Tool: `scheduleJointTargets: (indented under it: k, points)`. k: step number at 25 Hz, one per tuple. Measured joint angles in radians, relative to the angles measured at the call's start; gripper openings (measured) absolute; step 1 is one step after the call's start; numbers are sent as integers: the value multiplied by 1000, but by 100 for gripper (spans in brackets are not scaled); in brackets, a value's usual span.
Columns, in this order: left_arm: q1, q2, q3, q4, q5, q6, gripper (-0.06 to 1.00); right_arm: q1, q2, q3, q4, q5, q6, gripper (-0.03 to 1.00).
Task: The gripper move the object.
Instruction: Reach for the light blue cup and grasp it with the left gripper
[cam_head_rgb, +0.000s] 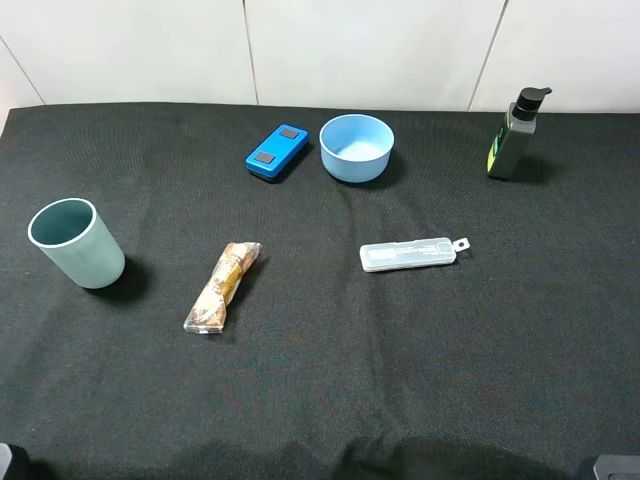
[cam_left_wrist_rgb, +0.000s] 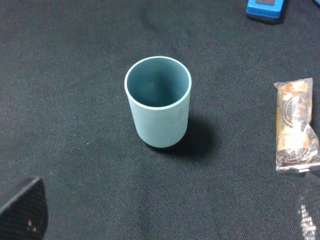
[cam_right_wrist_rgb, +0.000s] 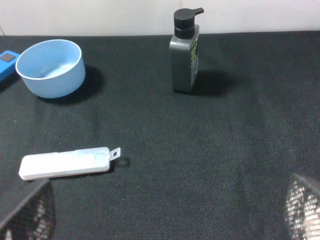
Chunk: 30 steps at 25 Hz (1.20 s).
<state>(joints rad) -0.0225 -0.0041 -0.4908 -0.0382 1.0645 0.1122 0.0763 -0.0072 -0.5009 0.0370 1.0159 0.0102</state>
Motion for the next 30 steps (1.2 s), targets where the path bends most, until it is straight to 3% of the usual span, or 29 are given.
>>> scheduleJointTargets:
  k: [23,30]
  points:
    - [0,0,-4,0,0,0,100,0,0,0,0,0,0,69]
    - [0,109,-102,2,26,0,100,0,0,0,0,0,0,69]
